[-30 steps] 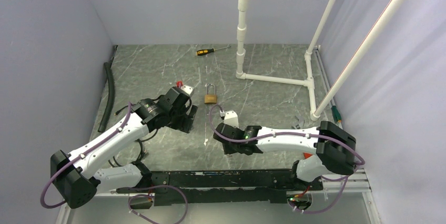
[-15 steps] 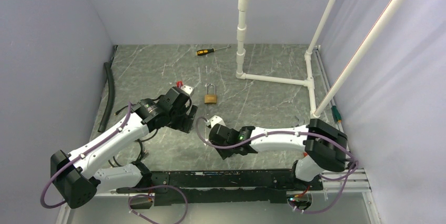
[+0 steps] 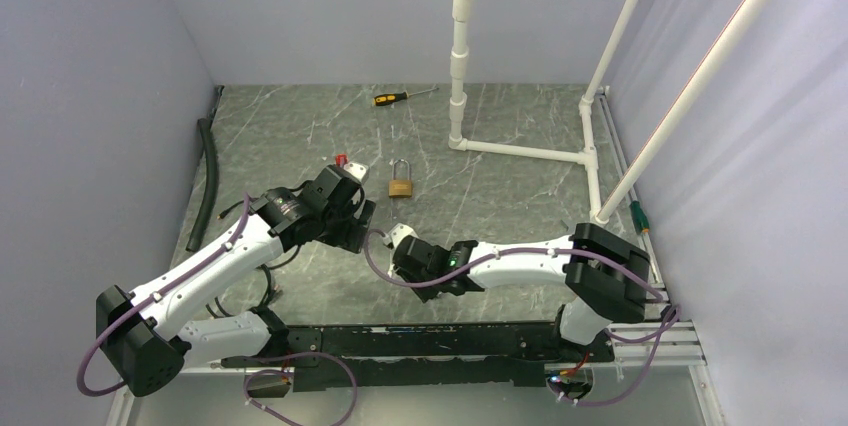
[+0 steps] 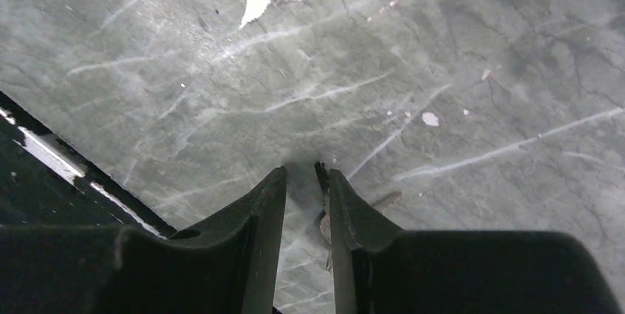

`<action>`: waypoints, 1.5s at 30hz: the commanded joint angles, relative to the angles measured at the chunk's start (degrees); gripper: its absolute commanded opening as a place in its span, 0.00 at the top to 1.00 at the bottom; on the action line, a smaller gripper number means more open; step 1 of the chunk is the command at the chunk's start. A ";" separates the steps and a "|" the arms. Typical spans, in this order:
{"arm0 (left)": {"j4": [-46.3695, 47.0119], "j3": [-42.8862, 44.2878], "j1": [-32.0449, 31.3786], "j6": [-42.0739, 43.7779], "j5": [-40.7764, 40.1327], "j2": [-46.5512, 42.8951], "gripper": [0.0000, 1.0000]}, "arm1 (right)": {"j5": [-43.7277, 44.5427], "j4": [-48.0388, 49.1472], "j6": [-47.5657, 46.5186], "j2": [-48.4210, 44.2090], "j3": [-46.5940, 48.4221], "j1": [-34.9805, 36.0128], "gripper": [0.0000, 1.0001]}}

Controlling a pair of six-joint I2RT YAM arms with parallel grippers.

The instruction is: Unlock with the key

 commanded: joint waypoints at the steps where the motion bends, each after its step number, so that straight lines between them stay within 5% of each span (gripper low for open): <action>1: -0.05 0.88 -0.10 0.61 -1.32 0.04 0.09 | -3.67 2.09 -0.14 2.66 -1.12 0.12 0.71; 10: -0.10 0.89 -0.06 0.60 -1.88 -0.29 0.09 | -4.17 2.68 1.78 3.75 -2.34 0.20 0.90; 30: -0.60 0.84 0.10 -0.54 -5.26 -4.99 0.08 | 6.10 -12.64 13.62 -14.10 2.31 0.12 0.43; 45: -0.43 0.61 0.07 -0.62 -5.11 -6.04 0.08 | 5.00 -15.14 25.78 -5.05 1.65 -0.15 0.48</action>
